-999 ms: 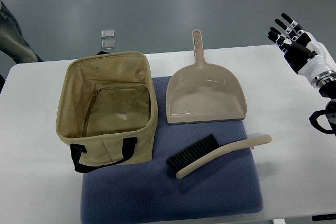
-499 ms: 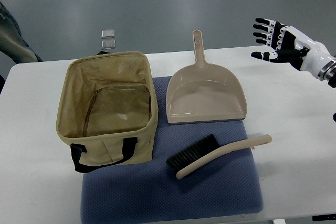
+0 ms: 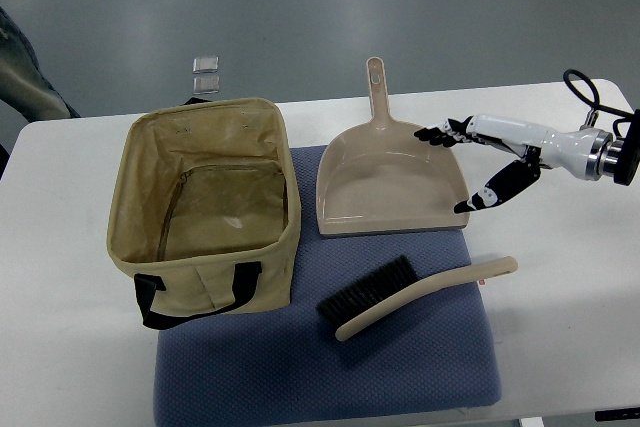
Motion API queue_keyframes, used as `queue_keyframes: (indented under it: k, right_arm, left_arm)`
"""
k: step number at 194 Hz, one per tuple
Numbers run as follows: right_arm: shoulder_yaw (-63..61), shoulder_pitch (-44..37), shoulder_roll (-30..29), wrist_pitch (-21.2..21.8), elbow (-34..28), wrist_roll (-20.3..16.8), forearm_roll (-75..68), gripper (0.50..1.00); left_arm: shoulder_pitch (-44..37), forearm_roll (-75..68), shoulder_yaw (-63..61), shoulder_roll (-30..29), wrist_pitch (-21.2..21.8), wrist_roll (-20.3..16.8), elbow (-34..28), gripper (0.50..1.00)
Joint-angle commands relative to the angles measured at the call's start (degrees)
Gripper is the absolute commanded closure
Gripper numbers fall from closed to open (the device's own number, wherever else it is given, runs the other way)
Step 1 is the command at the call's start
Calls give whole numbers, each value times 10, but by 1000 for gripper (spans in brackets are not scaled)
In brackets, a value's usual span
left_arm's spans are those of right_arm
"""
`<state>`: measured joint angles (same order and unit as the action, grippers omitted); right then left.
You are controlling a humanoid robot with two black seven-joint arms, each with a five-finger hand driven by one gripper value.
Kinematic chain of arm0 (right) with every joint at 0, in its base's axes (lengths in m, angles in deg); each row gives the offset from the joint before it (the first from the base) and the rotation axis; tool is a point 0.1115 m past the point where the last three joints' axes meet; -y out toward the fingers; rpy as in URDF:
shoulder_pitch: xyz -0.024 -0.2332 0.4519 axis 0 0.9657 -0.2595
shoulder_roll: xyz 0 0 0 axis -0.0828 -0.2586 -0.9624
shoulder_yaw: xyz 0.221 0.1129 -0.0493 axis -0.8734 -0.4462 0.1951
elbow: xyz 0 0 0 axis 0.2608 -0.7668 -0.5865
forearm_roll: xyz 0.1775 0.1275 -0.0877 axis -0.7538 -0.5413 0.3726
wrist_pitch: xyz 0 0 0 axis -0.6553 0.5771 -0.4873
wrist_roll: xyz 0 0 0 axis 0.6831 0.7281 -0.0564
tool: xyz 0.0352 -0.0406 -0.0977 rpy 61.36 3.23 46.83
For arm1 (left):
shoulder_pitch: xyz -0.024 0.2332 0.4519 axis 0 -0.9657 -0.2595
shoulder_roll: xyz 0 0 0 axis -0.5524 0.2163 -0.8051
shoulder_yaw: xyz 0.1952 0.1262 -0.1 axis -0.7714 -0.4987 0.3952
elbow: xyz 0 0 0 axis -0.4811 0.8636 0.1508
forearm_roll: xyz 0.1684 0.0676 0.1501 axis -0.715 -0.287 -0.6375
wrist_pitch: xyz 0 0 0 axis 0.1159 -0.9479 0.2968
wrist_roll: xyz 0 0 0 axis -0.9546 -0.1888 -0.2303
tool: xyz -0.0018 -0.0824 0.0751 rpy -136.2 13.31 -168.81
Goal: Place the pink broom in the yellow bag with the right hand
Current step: 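Move the right hand over the brush handle near the dustpan, then close the right hand around the beige brush handle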
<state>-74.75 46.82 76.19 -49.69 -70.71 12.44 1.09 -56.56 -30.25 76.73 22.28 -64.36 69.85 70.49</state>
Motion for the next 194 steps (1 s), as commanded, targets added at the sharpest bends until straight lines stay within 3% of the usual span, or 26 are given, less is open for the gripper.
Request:
queue_keyframes:
  k: [1,66,159,194]
  right_arm:
    - [38,-8,3,-3,-21,0,72,607]
    - [107,-8,0,-46,-32,-6,180,648]
    - [132,-6,2,-52,-57,-26,229,736]
    - [153,1,1,-98,-57,-50,240,748]
  left_arm:
    - [0,0,0,0,0,0,0,500]
    - [0,0,0,0,0,0,0,500]
    - [0,0,0,0,0,0,0,500]
    - [0,0,0,0,0,0,0,500]
